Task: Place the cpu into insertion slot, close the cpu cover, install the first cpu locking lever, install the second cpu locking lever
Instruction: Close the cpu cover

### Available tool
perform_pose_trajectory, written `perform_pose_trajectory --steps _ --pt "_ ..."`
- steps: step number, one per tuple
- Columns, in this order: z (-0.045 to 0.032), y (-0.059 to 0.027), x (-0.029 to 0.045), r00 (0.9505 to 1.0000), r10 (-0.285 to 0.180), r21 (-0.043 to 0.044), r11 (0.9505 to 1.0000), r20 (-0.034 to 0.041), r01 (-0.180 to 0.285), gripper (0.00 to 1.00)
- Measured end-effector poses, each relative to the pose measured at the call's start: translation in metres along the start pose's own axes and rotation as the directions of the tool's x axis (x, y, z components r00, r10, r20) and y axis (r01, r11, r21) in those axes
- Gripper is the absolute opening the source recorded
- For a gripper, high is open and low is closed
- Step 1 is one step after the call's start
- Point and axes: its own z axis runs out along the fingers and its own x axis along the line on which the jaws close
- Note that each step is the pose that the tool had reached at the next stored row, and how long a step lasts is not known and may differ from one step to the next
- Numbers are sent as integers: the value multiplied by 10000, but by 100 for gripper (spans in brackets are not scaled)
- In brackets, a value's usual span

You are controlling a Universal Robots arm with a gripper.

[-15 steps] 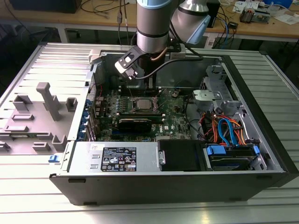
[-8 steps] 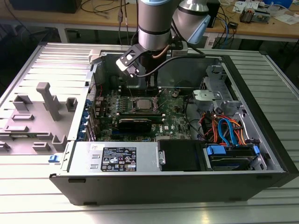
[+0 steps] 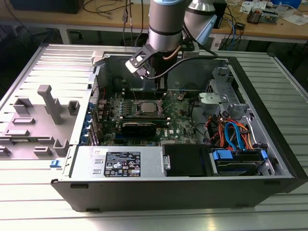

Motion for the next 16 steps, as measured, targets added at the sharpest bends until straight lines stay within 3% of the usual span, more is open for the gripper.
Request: perform_pose_trajectory --steps 6,16 --pt "-20 117 2 10000 0 4 10000 3 0 11" --pt "-91 240 6 10000 1 18 10000 4 -1 11"
